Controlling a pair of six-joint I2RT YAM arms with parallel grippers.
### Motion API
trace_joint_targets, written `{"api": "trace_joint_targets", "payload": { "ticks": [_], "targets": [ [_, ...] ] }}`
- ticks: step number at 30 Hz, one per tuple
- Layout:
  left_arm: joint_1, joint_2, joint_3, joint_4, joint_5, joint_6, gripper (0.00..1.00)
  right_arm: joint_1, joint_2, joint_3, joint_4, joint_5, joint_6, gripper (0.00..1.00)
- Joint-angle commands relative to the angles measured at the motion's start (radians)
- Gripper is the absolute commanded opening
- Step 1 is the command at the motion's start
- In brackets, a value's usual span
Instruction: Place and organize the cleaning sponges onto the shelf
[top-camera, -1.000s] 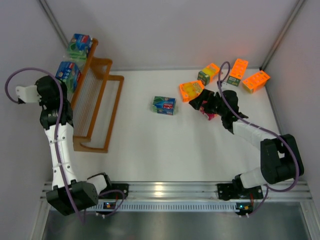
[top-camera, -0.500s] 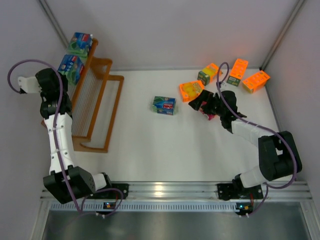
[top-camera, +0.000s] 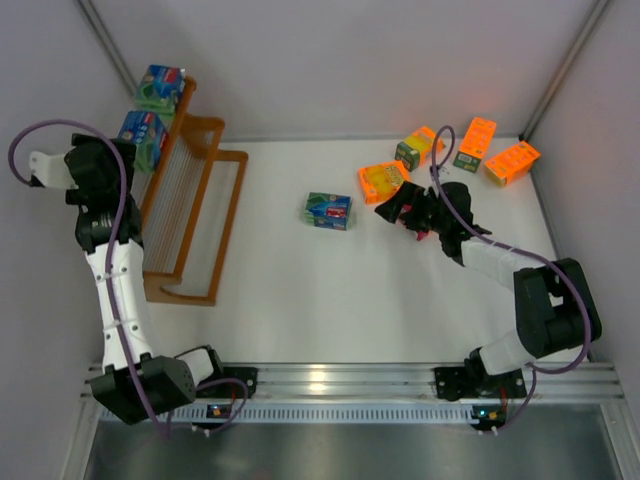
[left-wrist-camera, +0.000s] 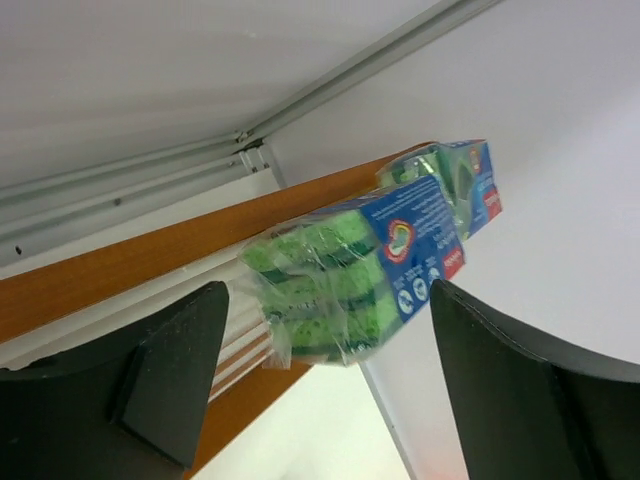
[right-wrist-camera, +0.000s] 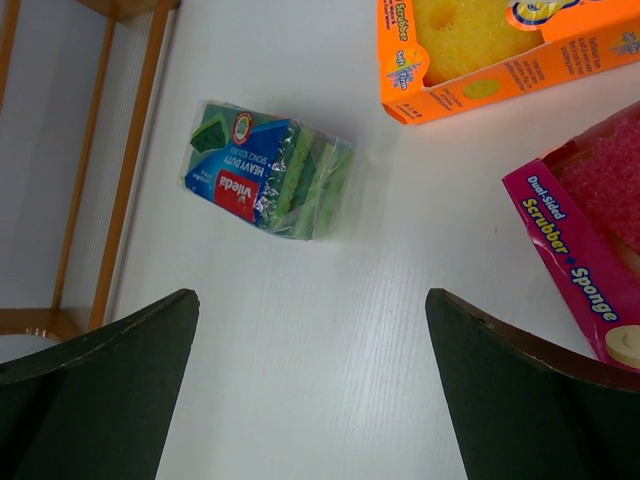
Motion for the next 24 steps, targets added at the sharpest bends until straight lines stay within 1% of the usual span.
{"api": "trace_joint_targets", "payload": {
  "ticks": [1,3,5,6,7,8,9,10,11,12,13,14,15,16,17,18,20,21,24],
  "targets": [
    [0.007,-0.106,0.012,-0.003,-0.040,0.102,0.89,-0.013,-0.009,0.042,0.073,-0.051,0.004,0.99],
    [0.009,-0.131,0.044,-0.019,-0.061,0.165,0.90,-0.013,-0.024,0.053,0.051,-0.057,-0.007,0.99],
    [0.009,-0.157,0.107,-0.022,-0.011,0.231,0.88,-0.013,-0.047,0.068,0.007,-0.048,-0.022,0.99],
    [0.007,-0.162,0.130,-0.022,0.029,0.301,0.87,-0.015,-0.055,0.076,-0.011,-0.040,-0.030,0.99],
    [0.009,-0.162,0.152,-0.023,0.155,0.332,0.86,-0.016,-0.061,0.081,-0.030,-0.018,-0.044,0.99],
    [0.007,-0.157,0.179,-0.025,0.226,0.360,0.86,-0.019,-0.066,0.087,-0.044,-0.008,-0.045,0.99],
    [0.005,-0.136,0.218,-0.025,0.341,0.391,0.85,-0.023,-0.077,0.087,-0.054,0.001,-0.045,0.99],
    [0.005,-0.124,0.233,-0.028,0.422,0.388,0.84,-0.024,-0.080,0.087,-0.059,0.003,-0.044,0.99],
    [-0.008,-0.108,0.241,-0.025,0.558,0.377,0.81,-0.030,-0.086,0.085,-0.061,0.004,-0.042,0.99],
    [-0.033,-0.088,0.252,-0.028,0.581,0.386,0.80,-0.032,-0.086,0.085,-0.065,0.006,-0.039,0.99],
    [-0.081,-0.050,0.256,-0.036,0.554,0.408,0.79,-0.035,-0.087,0.085,-0.070,0.013,-0.036,1.00],
    [-0.267,-0.030,0.255,-0.042,0.385,0.446,0.79,-0.035,-0.087,0.082,-0.073,0.015,-0.035,0.99],
    [-0.391,-0.003,0.255,-0.045,0.304,0.525,0.79,-0.036,-0.084,0.082,-0.073,0.016,-0.031,0.99],
    [-0.516,0.069,0.267,-0.046,0.237,0.547,0.80,-0.035,-0.084,0.081,-0.074,0.018,-0.028,0.99],
    [-0.695,0.117,0.281,-0.048,0.229,0.558,0.80,-0.035,-0.086,0.081,-0.079,0.020,-0.027,1.00],
    [-0.747,0.213,0.291,-0.046,0.254,0.537,0.79,-0.035,-0.087,0.082,-0.084,0.024,-0.016,0.99],
    [-0.826,0.302,0.307,-0.045,0.300,0.518,0.79,-0.035,-0.090,0.091,-0.105,0.038,-0.016,0.99],
    [-0.832,0.367,0.301,-0.043,0.304,0.488,0.78,-0.036,-0.090,0.090,-0.104,0.046,-0.010,0.99],
    [-0.829,0.468,0.284,-0.042,0.285,0.465,0.77,-0.036,-0.095,0.071,-0.088,0.050,-0.005,1.00]
  ]
}}
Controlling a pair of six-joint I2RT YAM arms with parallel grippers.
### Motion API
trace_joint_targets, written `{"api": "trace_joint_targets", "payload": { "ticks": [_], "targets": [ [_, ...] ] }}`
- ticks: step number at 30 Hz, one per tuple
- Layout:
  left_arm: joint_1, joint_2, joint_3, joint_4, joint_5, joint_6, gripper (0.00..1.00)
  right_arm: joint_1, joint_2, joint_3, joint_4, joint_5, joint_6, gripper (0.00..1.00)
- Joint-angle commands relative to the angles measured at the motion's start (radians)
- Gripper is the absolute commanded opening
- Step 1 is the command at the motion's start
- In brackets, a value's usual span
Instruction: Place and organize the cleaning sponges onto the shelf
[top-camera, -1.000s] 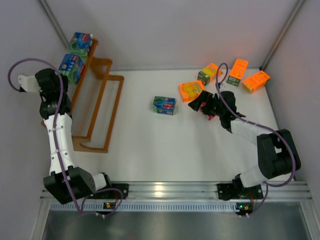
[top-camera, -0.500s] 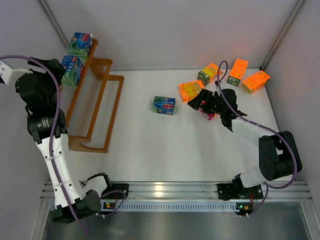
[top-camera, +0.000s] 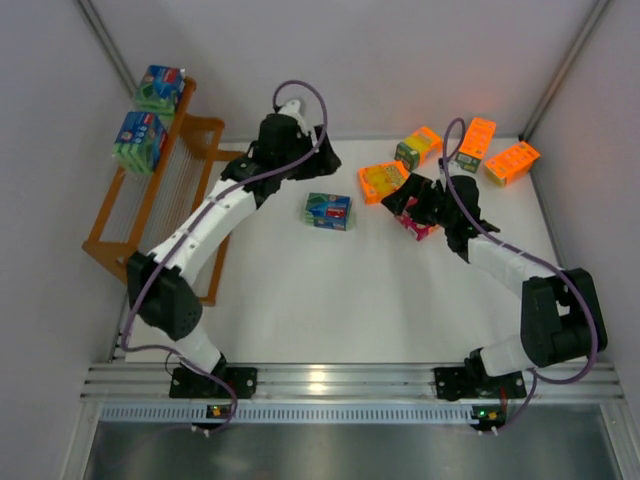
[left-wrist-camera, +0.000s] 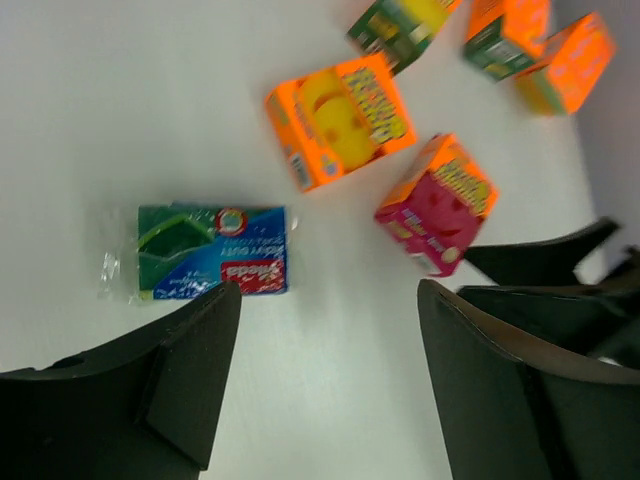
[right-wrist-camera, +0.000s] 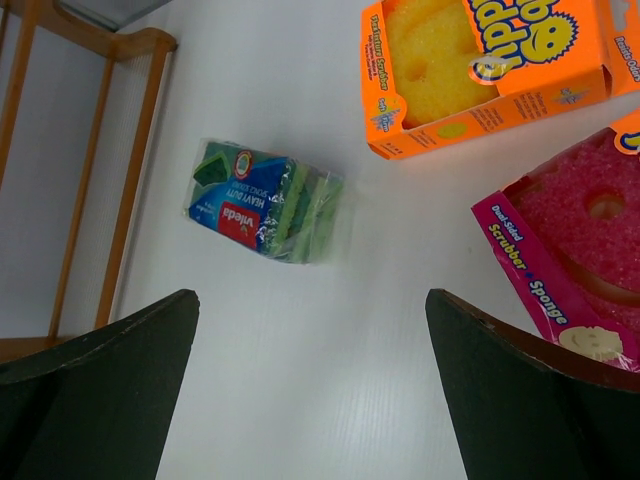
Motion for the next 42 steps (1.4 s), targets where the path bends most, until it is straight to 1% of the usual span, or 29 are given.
{"api": "trace_joint_targets", "payload": {
  "ticks": [1,3,6,7,11,16,20,23,28,29,30,31,33,34,35,36,40,42],
  "targets": [
    [0.029,0.056,-0.013,-0.025,-0.010,-0.026,0.77,-0.011,-0.037,0.015,-0.006,0.031,0.008,0.99],
    [0.047,0.125,-0.032,-0.007,0.009,-0.063,0.76,-0.011,-0.030,0.009,-0.007,0.038,0.013,0.99],
    [0.101,0.203,-0.074,0.027,0.078,-0.130,0.71,-0.012,-0.007,0.018,-0.014,0.019,0.013,0.99],
    [0.133,0.217,-0.090,0.036,0.098,-0.141,0.69,-0.012,-0.002,0.026,-0.014,0.003,0.014,0.99],
    [0.193,0.249,-0.142,0.090,0.127,-0.156,0.69,-0.012,0.019,0.031,-0.010,-0.008,0.017,0.99],
    [0.211,0.295,-0.157,0.121,0.135,-0.120,0.69,-0.012,0.064,0.061,-0.015,-0.029,0.022,0.99],
    [0.214,0.358,-0.168,0.170,0.188,-0.115,0.67,-0.012,0.090,0.078,-0.009,-0.037,0.033,0.99],
    [0.223,0.407,-0.159,0.185,0.200,-0.118,0.66,-0.012,0.104,0.100,-0.015,-0.041,0.037,0.99],
    [0.245,0.452,-0.147,0.211,0.271,-0.109,0.64,-0.012,0.121,0.139,-0.024,-0.041,0.029,1.00],
    [0.245,0.458,-0.147,0.223,0.282,-0.107,0.63,-0.012,0.124,0.143,-0.027,-0.040,0.031,0.99],
    [0.245,0.461,-0.151,0.234,0.294,-0.107,0.58,-0.012,0.125,0.144,-0.027,-0.040,0.033,0.99],
    [0.243,0.462,-0.154,0.245,0.318,-0.106,0.46,-0.014,0.130,0.147,-0.027,-0.040,0.034,0.99],
    [0.243,0.464,-0.164,0.279,0.334,-0.112,0.34,-0.012,0.137,0.150,-0.029,-0.038,0.040,1.00],
    [0.243,0.464,-0.167,0.286,0.345,-0.115,0.24,-0.012,0.140,0.152,-0.027,-0.040,0.043,0.99],
    [0.243,0.464,-0.167,0.288,0.351,-0.123,0.06,-0.012,0.142,0.152,-0.029,-0.038,0.046,0.99],
    [0.243,0.464,-0.165,0.289,0.355,-0.124,0.00,-0.012,0.141,0.152,-0.030,-0.038,0.048,0.99],
    [0.243,0.415,-0.185,0.288,0.360,-0.130,0.00,-0.012,0.133,0.149,-0.037,-0.028,0.045,0.99],
    [0.243,0.340,-0.200,0.288,0.348,-0.133,0.00,-0.012,0.127,0.147,-0.038,-0.023,0.043,0.99]
  ]
}}
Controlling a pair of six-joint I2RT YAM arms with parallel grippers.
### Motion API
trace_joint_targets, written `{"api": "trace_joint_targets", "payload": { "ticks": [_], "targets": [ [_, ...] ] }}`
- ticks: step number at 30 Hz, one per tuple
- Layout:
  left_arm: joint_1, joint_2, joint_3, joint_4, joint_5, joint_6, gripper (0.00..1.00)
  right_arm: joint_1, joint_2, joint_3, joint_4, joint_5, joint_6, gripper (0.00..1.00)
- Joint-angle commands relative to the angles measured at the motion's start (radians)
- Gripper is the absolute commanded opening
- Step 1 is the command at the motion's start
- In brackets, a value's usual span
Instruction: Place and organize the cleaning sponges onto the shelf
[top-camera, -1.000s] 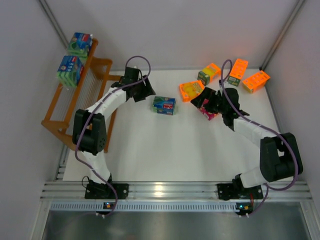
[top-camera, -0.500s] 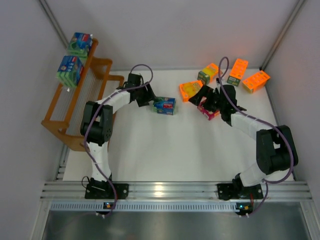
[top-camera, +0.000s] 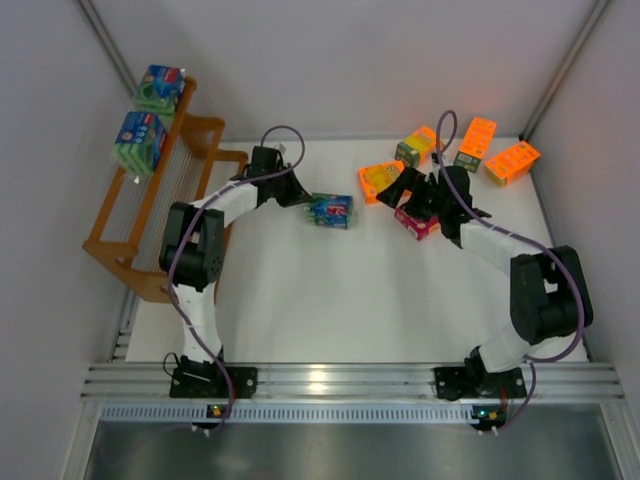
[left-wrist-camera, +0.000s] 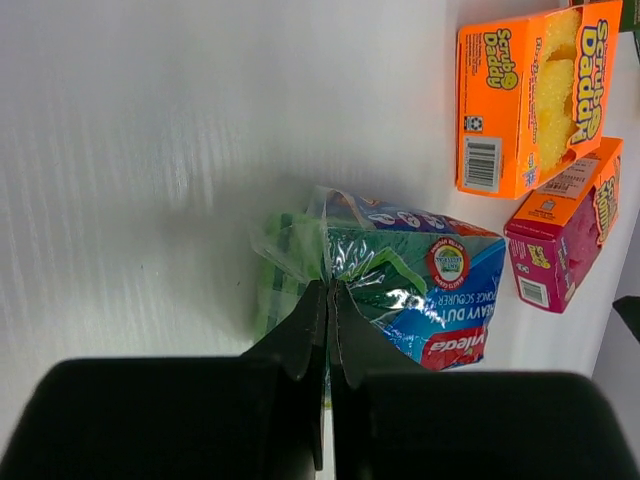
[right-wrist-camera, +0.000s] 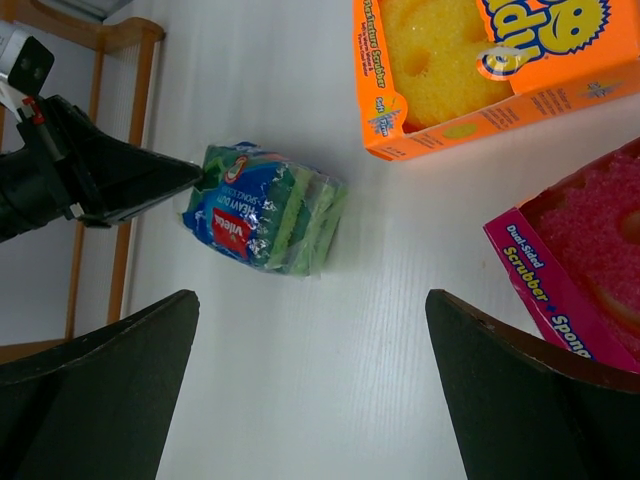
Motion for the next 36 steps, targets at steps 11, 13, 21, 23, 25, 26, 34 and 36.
{"api": "trace_joint_targets", "payload": {
  "ticks": [11,13,21,23,25,26,34,36],
  "targets": [
    [0.005,-0.746,-0.152,-0.180,-0.233,-0.053,0.00,-0.013,-0.106,-0.010,0.001,0.038,-0.030,0.99],
    [0.008,-0.820,-0.118,-0.234,-0.328,-0.015,0.00,-0.014,-0.123,-0.037,0.008,0.039,-0.032,1.00],
    [0.010,-1.100,0.078,-0.466,-0.890,0.223,0.00,-0.017,-0.156,-0.076,0.035,0.006,-0.032,0.99],
    [0.010,-1.158,0.106,-0.480,-1.015,0.266,0.00,-0.017,-0.172,-0.085,0.036,0.012,-0.040,0.99],
    [0.010,-1.213,0.112,-0.482,-1.105,0.304,0.00,-0.017,-0.191,-0.109,0.045,0.024,-0.046,0.99],
    [0.010,-1.229,0.115,-0.482,-1.193,0.318,0.00,-0.019,-0.199,-0.117,0.048,0.030,-0.046,0.99],
    [0.008,-1.281,0.078,-0.469,-1.507,0.468,0.00,-0.022,-0.187,-0.129,0.053,0.027,-0.050,0.99],
    [0.008,-1.293,-0.010,-0.364,-1.560,0.567,0.00,-0.023,-0.166,-0.125,0.067,0.020,-0.046,1.00]
  ]
}}
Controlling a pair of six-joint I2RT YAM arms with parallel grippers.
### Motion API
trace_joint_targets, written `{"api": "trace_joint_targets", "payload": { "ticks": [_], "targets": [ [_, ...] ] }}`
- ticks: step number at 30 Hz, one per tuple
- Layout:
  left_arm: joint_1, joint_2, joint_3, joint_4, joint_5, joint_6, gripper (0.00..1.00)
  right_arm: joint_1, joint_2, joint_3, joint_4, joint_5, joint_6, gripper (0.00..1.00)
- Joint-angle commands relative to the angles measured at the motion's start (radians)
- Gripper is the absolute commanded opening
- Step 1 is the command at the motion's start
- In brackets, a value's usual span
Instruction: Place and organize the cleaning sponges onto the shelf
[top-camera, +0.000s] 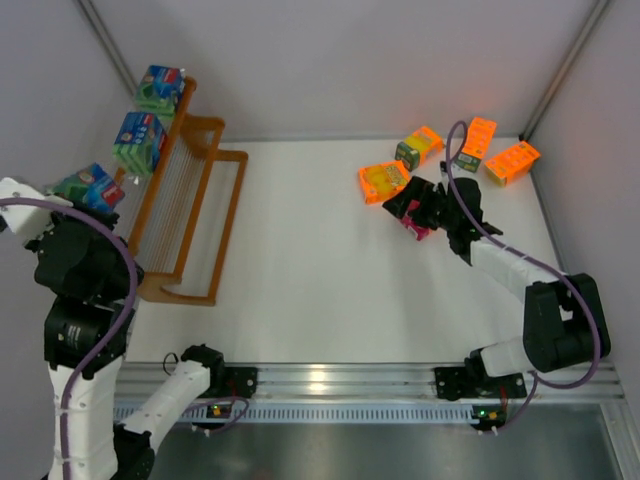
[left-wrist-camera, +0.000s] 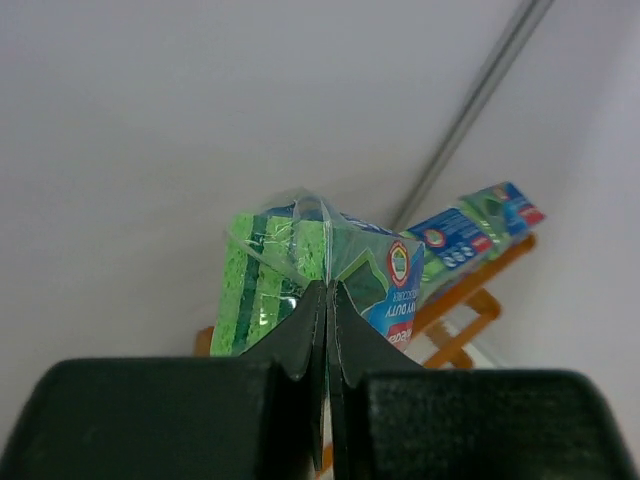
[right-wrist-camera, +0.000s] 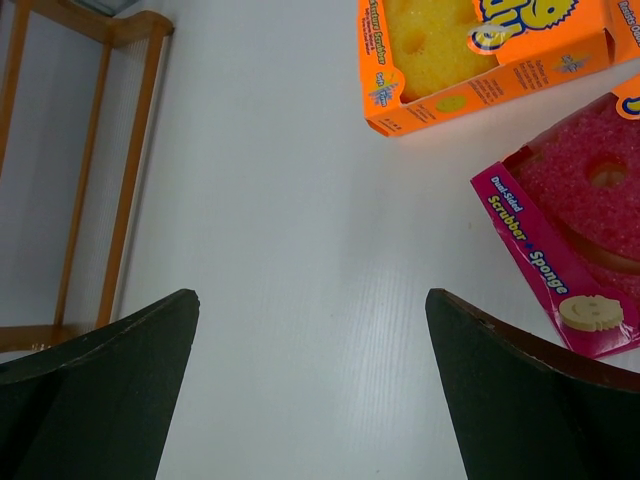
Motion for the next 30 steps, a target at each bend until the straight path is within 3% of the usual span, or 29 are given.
{"api": "trace_joint_targets", "payload": {
  "ticks": [1,6,13,24,30],
  "targets": [
    [0.002,-0.022,-0.118,0.130,-0.136,0.178,0.00,-0.020,0.013,0.014,0.061,-0.007,-0.010,1.00],
    [0.002,-0.082,-0.301,0.445,0.004,0.409,0.00,-0.020,0.065,0.040,0.070,-0.034,-0.001,0.99],
    [0.002,-0.082,-0.330,0.537,0.104,0.557,0.00,-0.022,0.084,0.010,0.119,-0.016,0.019,0.99],
    [0.003,0.028,-0.350,0.435,0.153,0.583,0.00,-0.023,0.133,0.002,0.176,-0.042,0.036,0.99],
    [0.080,0.042,-0.344,0.328,0.234,0.459,0.00,-0.027,0.162,-0.002,0.198,-0.067,0.057,0.99]
  ]
}}
